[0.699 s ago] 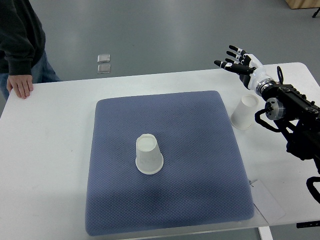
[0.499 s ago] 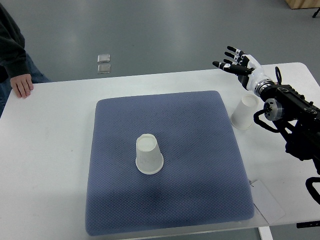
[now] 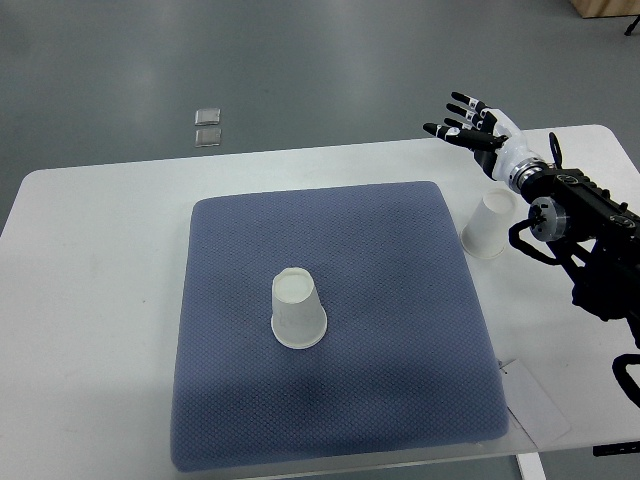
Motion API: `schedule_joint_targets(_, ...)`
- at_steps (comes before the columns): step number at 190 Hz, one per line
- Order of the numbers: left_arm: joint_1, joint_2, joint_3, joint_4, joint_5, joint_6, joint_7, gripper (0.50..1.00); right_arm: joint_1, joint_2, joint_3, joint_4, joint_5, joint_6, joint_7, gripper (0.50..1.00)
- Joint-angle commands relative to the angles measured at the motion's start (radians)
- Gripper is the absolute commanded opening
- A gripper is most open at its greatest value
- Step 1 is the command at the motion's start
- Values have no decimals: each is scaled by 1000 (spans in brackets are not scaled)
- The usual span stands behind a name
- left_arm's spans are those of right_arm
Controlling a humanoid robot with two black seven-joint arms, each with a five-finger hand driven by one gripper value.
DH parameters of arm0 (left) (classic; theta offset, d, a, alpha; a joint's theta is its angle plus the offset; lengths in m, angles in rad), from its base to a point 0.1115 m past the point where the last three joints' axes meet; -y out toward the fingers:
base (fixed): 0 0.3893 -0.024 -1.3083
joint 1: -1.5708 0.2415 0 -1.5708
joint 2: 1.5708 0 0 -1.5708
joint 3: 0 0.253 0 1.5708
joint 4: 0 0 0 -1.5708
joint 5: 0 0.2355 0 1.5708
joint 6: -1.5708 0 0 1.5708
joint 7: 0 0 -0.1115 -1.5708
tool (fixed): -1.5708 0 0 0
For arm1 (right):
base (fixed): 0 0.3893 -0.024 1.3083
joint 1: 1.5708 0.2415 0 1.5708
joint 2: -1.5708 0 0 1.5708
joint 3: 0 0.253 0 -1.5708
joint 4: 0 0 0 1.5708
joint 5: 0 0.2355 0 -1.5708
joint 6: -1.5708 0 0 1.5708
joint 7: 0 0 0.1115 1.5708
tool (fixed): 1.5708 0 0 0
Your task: Stack paper cups
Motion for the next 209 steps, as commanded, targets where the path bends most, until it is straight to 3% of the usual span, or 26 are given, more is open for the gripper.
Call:
schedule_joint_targets(1,0,0,0,0,0,0,0,1000,-1,1,0,0,0,21,0,917)
schedule_joint_targets(209,0,0,0,0,0,0,0,1000,3,-22,-3,25,-15,82,-1,917)
